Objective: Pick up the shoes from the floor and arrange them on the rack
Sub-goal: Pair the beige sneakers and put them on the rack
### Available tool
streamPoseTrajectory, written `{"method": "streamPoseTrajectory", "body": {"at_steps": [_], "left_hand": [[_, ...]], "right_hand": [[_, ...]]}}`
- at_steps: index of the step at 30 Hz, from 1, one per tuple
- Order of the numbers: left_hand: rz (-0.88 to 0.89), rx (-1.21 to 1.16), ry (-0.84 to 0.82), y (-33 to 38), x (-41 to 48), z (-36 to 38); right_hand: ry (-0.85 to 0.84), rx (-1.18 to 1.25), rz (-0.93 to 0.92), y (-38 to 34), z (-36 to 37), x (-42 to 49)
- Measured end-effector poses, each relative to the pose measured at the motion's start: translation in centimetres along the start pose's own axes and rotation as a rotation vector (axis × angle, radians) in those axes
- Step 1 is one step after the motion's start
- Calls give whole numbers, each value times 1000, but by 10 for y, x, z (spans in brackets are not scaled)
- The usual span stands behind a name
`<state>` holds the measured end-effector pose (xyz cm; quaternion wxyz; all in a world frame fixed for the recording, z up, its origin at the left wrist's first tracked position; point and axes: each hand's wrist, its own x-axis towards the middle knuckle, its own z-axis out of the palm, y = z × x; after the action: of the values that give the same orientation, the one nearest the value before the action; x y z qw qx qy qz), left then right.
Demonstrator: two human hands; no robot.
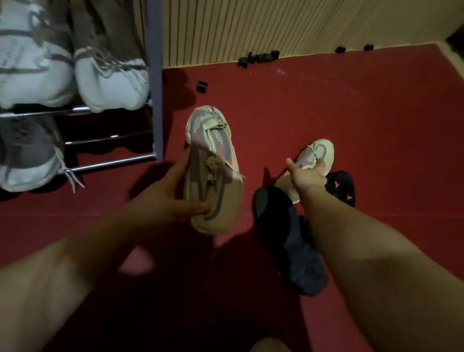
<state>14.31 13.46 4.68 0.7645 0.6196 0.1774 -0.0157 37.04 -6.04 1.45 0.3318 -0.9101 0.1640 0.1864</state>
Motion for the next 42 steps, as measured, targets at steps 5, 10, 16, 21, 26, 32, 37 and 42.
{"method": "streamPoseTrajectory", "body": {"at_steps": [5, 10, 16, 21, 26, 32, 37, 42], "left_hand": [[-10, -33, 31, -4, 40, 31], [-4, -9, -45, -10, 54, 31], [-25, 15, -25, -14, 54, 24], [-24, 49, 6, -9, 42, 16], [-11, 43, 44, 3, 21, 7], [37, 25, -24, 22, -27, -15], [20, 74, -155, 23, -68, -44], [-2, 36, -178, 9, -96, -65]], "right_hand": [[-59, 80, 159, 18, 5, 49], [-1, -159, 155, 19, 6, 79], [40, -250, 131, 5, 26, 85], [38, -186, -93, 7, 20, 87], [-138, -198, -628, -23, 10, 63], [-503, -603, -1084, -27, 14, 5], [-670, -889, -1496, 7, 26, -58], [-760, -1210, -2094, 22, 62, -112]]}}
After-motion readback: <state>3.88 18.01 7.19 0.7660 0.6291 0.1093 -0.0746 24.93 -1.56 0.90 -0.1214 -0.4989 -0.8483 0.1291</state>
